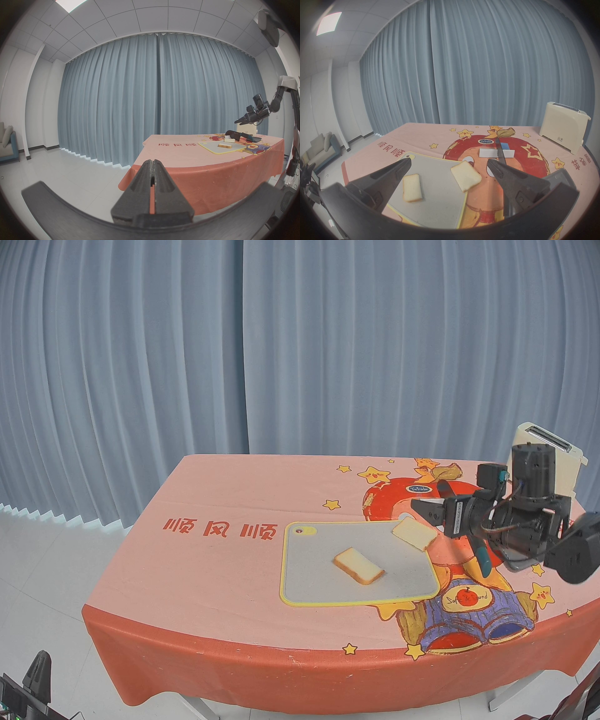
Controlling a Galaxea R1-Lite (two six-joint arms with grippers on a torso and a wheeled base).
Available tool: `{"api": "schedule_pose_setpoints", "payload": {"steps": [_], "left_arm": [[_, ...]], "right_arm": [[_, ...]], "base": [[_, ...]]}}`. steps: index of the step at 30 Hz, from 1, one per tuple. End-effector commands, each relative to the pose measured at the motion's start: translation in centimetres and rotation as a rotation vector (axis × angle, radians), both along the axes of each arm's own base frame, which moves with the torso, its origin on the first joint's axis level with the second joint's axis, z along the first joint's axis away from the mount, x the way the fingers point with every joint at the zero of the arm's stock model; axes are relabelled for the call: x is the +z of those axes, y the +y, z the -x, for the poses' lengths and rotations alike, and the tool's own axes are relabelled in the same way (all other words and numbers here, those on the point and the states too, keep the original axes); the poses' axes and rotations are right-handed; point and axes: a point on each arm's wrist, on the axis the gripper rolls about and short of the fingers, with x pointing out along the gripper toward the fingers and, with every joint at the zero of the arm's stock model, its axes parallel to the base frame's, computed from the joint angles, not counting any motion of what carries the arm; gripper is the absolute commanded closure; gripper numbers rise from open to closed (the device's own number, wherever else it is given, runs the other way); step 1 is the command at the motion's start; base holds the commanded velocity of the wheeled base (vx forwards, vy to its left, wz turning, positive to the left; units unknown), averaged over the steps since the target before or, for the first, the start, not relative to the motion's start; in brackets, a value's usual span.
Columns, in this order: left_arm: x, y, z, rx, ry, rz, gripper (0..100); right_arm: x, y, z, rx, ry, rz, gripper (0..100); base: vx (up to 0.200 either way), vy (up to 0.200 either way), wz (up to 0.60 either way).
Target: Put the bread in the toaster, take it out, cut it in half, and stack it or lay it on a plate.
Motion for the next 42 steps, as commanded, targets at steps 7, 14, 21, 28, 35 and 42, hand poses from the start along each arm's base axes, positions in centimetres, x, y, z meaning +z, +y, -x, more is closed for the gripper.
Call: {"api": "schedule_pose_setpoints", "payload": {"steps": [7, 14, 21, 28, 35, 42], "left_arm": [[-0.5, 0.0, -0.1, 0.001, 0.017, 0.0, 100], [-0.5, 0.0, -0.1, 0.001, 0.017, 0.0, 100], [-0.5, 0.0, -0.1, 0.001, 0.017, 0.0, 100], [-0.5, 0.0, -0.1, 0.001, 0.017, 0.0, 100], [-0.5, 0.0, -0.1, 0.001, 0.017, 0.0, 100], [-0.5, 0.0, -0.1, 0.001, 0.017, 0.0, 100]], "right_arm": [[0.0, 1.2, -8.4, -0.059, 0.178, 0.08, 0], [-3.0, 1.3, -9.4, -0.067, 0.256, 0.106, 0], [-4.3, 1.5, -9.0, -0.056, 0.293, 0.127, 0], [-4.1, 2.2, -7.9, -0.031, 0.299, 0.137, 0], [-4.6, 3.0, -7.5, -0.038, 0.298, 0.166, 0], [-3.3, 2.6, -8.7, -0.091, 0.241, 0.169, 0]], "base": [[0.0, 0.0, 0.0], [0.0, 0.0, 0.0], [0.0, 0.0, 0.0], [0.0, 0.0, 0.0], [0.0, 0.0, 0.0], [0.0, 0.0, 0.0]]}}
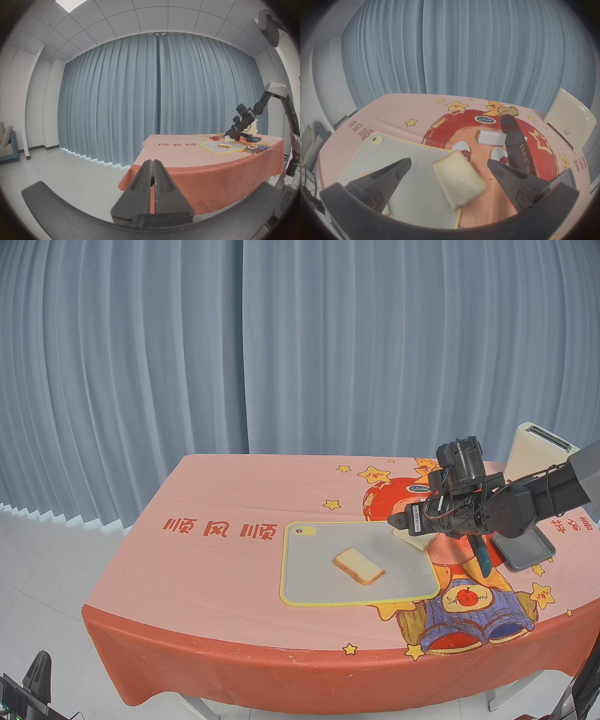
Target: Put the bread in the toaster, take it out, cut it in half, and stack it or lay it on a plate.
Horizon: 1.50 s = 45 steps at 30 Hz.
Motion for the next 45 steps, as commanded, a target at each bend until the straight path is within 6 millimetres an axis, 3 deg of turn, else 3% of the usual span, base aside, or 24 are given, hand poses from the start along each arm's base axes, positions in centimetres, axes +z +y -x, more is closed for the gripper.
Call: {"api": "schedule_pose_setpoints", "payload": {"steps": [1, 14, 31, 45], "left_arm": [[-0.5, 0.0, -0.1, 0.0, 0.016, 0.0, 100], [-0.5, 0.0, -0.1, 0.0, 0.016, 0.0, 100], [-0.5, 0.0, -0.1, 0.0, 0.017, 0.0, 100], [-0.5, 0.0, -0.1, 0.0, 0.017, 0.0, 100]], "right_arm": [[0.5, -0.3, -0.5, -0.013, -0.016, -0.005, 0], [-2.2, -0.3, -2.3, -0.049, 0.039, -0.014, 0], [-3.5, 1.6, -0.2, -0.034, 0.106, -0.043, 0], [-3.0, 3.6, 0.5, 0.018, 0.076, -0.046, 0]], "base": [[0.0, 0.0, 0.0], [0.0, 0.0, 0.0], [0.0, 0.0, 0.0], [0.0, 0.0, 0.0]]}}
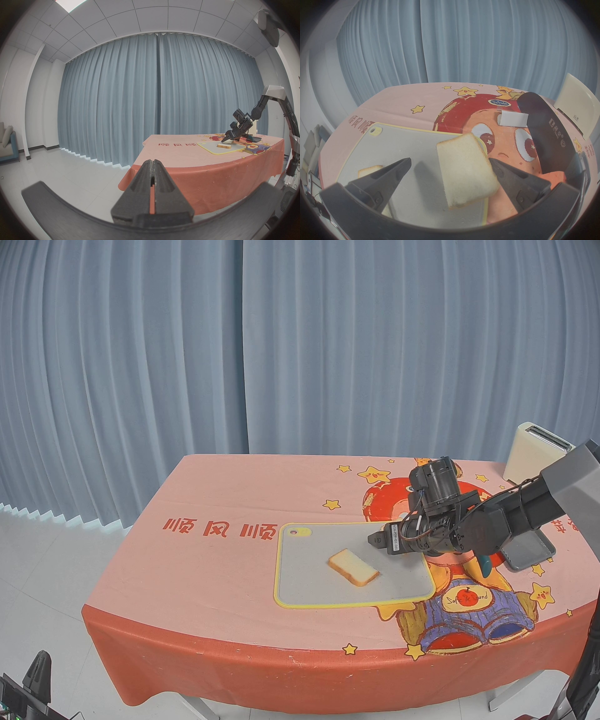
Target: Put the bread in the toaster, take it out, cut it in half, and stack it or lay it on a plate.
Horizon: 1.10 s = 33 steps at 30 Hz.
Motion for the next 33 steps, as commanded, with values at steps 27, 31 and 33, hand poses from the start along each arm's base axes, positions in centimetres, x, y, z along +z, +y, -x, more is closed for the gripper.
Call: {"api": "schedule_pose_setpoints", "payload": {"steps": [27, 31, 33], "left_arm": [[-0.5, 0.0, -0.1, 0.001, 0.017, 0.0, 100], [-0.5, 0.0, -0.1, 0.001, 0.017, 0.0, 100], [-0.5, 0.0, -0.1, 0.001, 0.017, 0.0, 100]], "right_arm": [[0.0, 4.1, 1.9, 0.094, -0.019, 0.011, 0], [0.3, 5.5, 2.6, 0.131, -0.026, -0.004, 0], [0.8, 6.0, 2.6, 0.13, -0.039, -0.022, 0]], "base": [[0.0, 0.0, 0.0], [0.0, 0.0, 0.0], [0.0, 0.0, 0.0]]}}
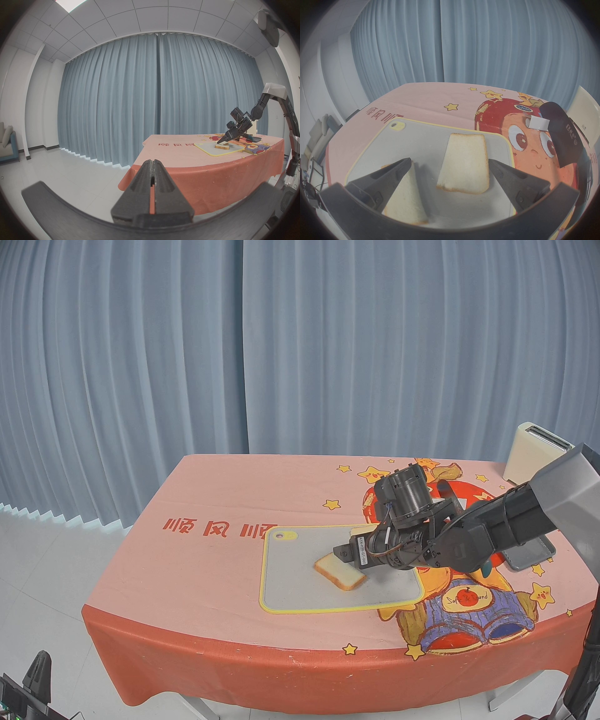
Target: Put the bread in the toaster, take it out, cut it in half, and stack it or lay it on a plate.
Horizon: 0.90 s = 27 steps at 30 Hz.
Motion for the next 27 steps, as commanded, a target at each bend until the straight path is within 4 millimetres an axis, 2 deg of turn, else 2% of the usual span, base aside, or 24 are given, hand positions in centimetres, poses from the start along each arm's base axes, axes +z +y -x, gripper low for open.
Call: {"api": "schedule_pose_setpoints", "payload": {"steps": [1, 5, 9, 16, 22, 27], "left_arm": [[-0.5, 0.0, -0.1, 0.001, 0.017, 0.0, 100], [-0.5, 0.0, -0.1, 0.001, 0.017, 0.0, 100], [-0.5, 0.0, -0.1, 0.001, 0.017, 0.0, 100], [-0.5, 0.0, -0.1, 0.001, 0.017, 0.0, 100], [-0.5, 0.0, -0.1, 0.001, 0.017, 0.0, 100], [-0.5, 0.0, -0.1, 0.001, 0.017, 0.0, 100]], "right_arm": [[1.0, 1.2, 0.2, 0.008, -0.028, -0.04, 0], [2.0, 0.4, -0.5, -0.047, -0.052, -0.063, 0], [1.5, -1.0, -1.0, -0.122, -0.057, -0.003, 0], [0.8, -1.6, -1.1, -0.159, -0.06, 0.054, 0], [0.5, -2.9, -1.7, -0.2, -0.067, 0.1, 0], [0.6, -3.0, -1.8, -0.203, -0.068, 0.099, 0]], "base": [[0.0, 0.0, 0.0], [0.0, 0.0, 0.0], [0.0, 0.0, 0.0], [0.0, 0.0, 0.0], [0.0, 0.0, 0.0], [0.0, 0.0, 0.0]]}}
